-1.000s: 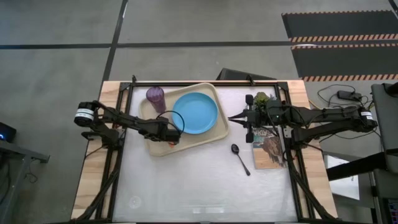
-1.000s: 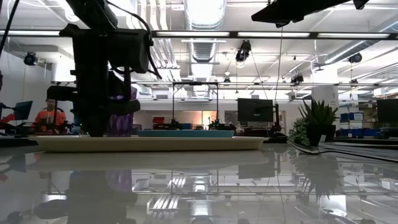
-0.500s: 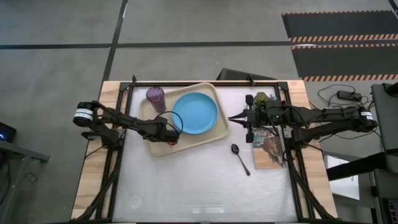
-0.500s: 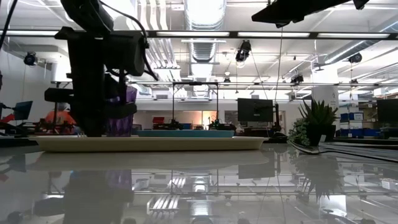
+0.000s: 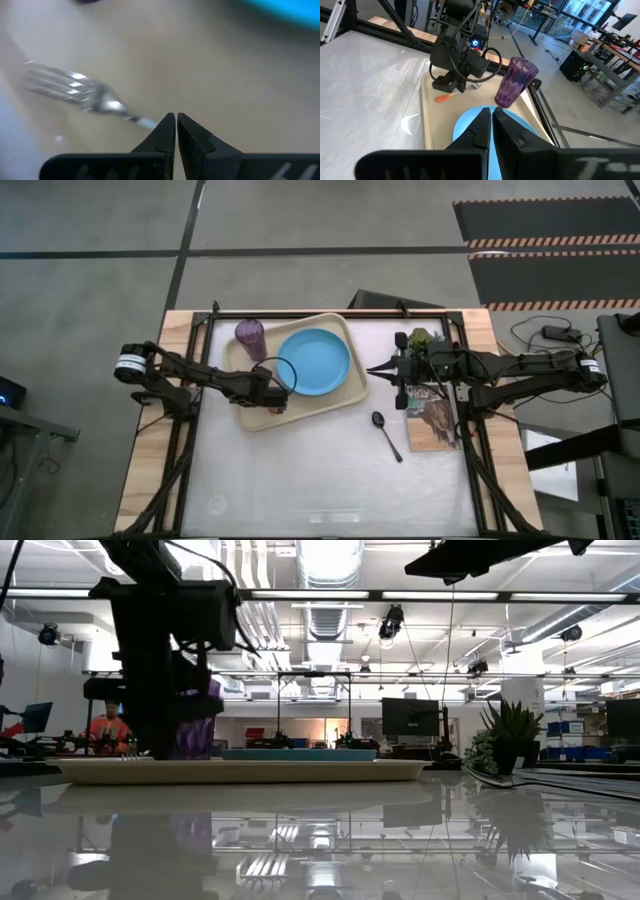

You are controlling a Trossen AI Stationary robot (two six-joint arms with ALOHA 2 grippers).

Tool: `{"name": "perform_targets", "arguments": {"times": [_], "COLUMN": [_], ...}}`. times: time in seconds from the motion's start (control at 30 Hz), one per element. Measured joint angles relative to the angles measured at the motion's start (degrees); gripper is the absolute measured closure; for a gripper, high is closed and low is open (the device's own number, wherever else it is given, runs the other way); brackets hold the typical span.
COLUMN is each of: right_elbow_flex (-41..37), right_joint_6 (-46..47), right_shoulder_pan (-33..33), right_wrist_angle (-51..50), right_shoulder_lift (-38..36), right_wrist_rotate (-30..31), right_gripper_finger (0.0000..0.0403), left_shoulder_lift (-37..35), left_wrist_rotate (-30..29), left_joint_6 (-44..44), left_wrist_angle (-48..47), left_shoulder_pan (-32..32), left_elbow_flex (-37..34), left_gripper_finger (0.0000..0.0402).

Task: Pick and place plate/cup/fork/spoon on tray
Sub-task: Put the orange fork on the gray tray to the left of the blue plate, then put the black spoon on the gray tray to the right of the orange fork

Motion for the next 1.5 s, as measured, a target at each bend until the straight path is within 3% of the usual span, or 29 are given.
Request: {"name": "perform_targets", "arguments": {"times": [0.17, 0.47, 0.93, 1.5], "right_elbow_flex": [0.0, 0.0, 0.0, 0.0], "right_joint_6": [0.1, 0.0, 0.0, 0.1], "right_shoulder_pan": [0.0, 0.0, 0.0, 0.0], "right_wrist_angle": [0.0, -1.1, -1.2, -1.3], "right_shoulder_lift": [0.0, 0.0, 0.0, 0.0], "right_wrist_rotate": [0.0, 0.0, 0.0, 0.0], "right_gripper_finger": [0.0394, 0.0394, 0.0394, 0.0394], "left_shoulder_lift": [0.1, 0.1, -0.3, -3.2], "left_wrist_rotate": [0.0, 5.6, 12.8, 14.4], "left_joint_6": [0.6, 0.1, 0.3, -1.1], "left_wrist_angle": [8.9, 9.8, -0.1, -5.2], "left_shoulder_pan": [-0.5, -1.8, -2.1, -2.1], "left_elbow_flex": [-0.2, -1.7, -1.1, -1.0], "left_gripper_finger": [0.0402, 0.0402, 0.0402, 0.0402]}}
